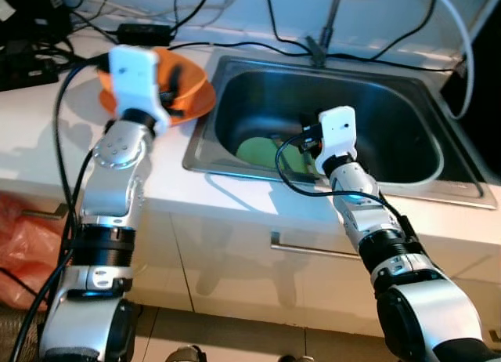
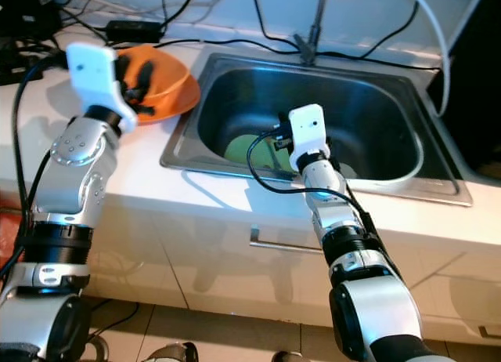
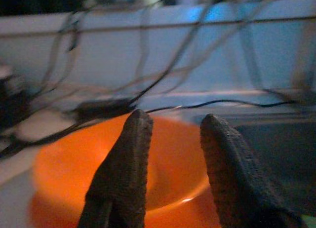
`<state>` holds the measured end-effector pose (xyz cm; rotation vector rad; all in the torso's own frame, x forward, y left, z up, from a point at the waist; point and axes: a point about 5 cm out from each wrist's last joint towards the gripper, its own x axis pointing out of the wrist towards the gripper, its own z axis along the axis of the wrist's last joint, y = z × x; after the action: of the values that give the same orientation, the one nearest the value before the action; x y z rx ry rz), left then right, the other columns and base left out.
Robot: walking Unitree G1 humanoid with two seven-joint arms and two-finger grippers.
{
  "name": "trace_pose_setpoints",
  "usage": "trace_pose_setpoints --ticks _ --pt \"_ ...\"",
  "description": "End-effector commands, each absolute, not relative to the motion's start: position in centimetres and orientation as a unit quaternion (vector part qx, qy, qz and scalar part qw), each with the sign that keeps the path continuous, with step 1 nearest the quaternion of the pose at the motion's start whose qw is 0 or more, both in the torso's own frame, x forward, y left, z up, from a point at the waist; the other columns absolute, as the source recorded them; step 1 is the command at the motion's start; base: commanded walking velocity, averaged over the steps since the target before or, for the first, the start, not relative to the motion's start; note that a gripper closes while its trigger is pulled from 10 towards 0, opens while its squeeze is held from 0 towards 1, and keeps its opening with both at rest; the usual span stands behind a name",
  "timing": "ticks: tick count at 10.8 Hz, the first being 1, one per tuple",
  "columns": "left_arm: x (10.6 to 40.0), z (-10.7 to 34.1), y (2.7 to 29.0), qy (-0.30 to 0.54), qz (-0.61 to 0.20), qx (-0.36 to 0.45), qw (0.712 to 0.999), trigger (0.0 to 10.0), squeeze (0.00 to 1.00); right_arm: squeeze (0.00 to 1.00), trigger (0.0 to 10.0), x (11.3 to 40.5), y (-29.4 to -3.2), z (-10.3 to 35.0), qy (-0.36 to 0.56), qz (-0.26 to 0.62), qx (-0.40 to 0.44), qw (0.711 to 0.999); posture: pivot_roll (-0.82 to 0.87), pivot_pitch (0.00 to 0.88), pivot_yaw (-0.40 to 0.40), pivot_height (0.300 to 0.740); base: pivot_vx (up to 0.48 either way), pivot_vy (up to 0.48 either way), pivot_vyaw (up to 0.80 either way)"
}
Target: Kitchen organization
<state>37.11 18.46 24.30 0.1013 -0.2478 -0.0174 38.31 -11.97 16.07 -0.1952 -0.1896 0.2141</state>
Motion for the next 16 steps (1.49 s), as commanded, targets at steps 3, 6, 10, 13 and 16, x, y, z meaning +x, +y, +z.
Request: trace_pose_setpoints --ticks 3,6,10,13,16 --pt "38.1 24.0 20.4 -0.098 0.089 -0.014 0.991 10.0 1.00 0.00 10.0 38.1 -12.4 15.8 -0.093 0.104 -0.089 0.986 0.07 0.048 -0.062 0.740 0.000 0.000 0.00" --pt "38.8 24.5 20.3 -0.089 0.098 -0.133 0.982 10.0 0.00 0.00 10.0 38.0 -12.4 15.8 -0.096 0.104 -0.089 0.986 0.07 0.035 -0.055 0.740 0.000 0.000 0.00" --pt "39.8 23.7 20.7 -0.017 0.117 -0.244 0.962 10.0 0.00 0.00 10.0 38.0 -12.1 15.8 -0.097 0.109 -0.088 0.985 0.07 0.013 -0.040 0.740 0.000 0.000 0.00" --pt "40.3 22.8 20.3 0.025 0.117 -0.249 0.961 10.0 0.00 0.00 10.0 38.0 -12.0 15.7 -0.097 0.109 -0.086 0.985 0.07 0.016 -0.031 0.740 0.000 0.000 0.00" --pt "41.1 22.3 19.1 0.063 0.102 -0.271 0.955 10.0 0.00 0.00 10.0 37.9 -12.1 15.6 -0.096 0.104 -0.085 0.986 0.07 0.022 -0.017 0.740 0.000 0.000 0.00"
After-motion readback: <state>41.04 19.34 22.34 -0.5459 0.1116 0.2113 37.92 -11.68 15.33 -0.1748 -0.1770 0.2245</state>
